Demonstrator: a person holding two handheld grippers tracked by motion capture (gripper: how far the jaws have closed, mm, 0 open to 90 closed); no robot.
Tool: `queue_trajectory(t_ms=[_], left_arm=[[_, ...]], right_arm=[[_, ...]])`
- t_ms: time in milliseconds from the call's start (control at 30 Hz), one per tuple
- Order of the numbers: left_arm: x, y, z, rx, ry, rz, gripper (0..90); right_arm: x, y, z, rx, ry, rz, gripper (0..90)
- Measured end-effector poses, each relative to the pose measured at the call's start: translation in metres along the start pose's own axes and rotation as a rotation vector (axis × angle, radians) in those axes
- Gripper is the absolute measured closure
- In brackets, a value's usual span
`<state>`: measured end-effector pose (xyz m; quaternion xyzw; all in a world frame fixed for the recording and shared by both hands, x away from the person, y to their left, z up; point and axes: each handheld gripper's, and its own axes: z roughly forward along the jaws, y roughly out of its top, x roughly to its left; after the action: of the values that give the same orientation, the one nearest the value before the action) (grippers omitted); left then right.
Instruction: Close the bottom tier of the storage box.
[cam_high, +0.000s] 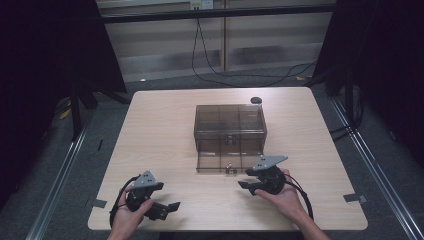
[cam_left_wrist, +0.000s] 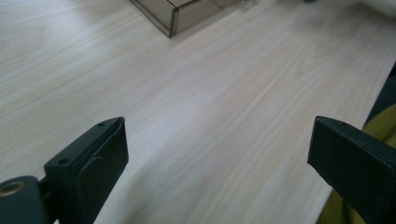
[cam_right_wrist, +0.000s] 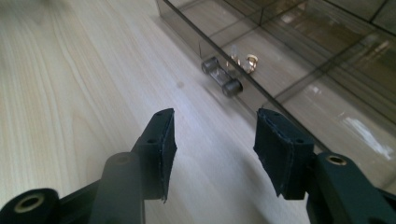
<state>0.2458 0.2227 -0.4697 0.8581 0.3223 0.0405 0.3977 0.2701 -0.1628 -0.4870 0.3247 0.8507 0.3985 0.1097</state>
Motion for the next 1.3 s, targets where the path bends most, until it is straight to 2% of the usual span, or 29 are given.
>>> queue_trajectory(t_ms=[100, 300, 467, 667, 767, 1000, 1300], left_arm=[[-0.008, -0.006, -0.002, -0.003, 0.002, 0.013, 4.9], [-0.011, -0.011, -0.002, -0.029, 0.007, 0.01, 4.7], [-0.01, -0.011, -0.001, -0.025, 0.005, 0.013, 4.6], [-0.007, -0.012, -0.003, -0.039, 0.026, 0.011, 4.3], [-0.003, -0.014, -0.004, -0.048, 0.028, -0.004, 4.2], [-0.002, -0.015, -0.005, -0.045, 0.03, -0.01, 4.0], [-0.002, -0.014, -0.003, -0.039, 0.023, -0.004, 3.9]], right_arm=[[-0.003, 0.007, 0.003, -0.011, 0.002, -0.002, 51.7], [-0.005, 0.008, 0.017, 0.007, 0.009, -0.004, 59.7], [-0.006, 0.008, 0.021, 0.014, 0.009, -0.009, 65.1], [-0.007, 0.007, 0.025, 0.009, 0.017, -0.007, 70.6], [-0.007, 0.007, 0.027, 0.011, 0.019, -0.006, 74.0], [-0.01, 0.008, 0.027, 0.002, -0.001, -0.004, 84.2], [-0.012, 0.009, 0.027, -0.003, 0.011, -0.001, 88.3]])
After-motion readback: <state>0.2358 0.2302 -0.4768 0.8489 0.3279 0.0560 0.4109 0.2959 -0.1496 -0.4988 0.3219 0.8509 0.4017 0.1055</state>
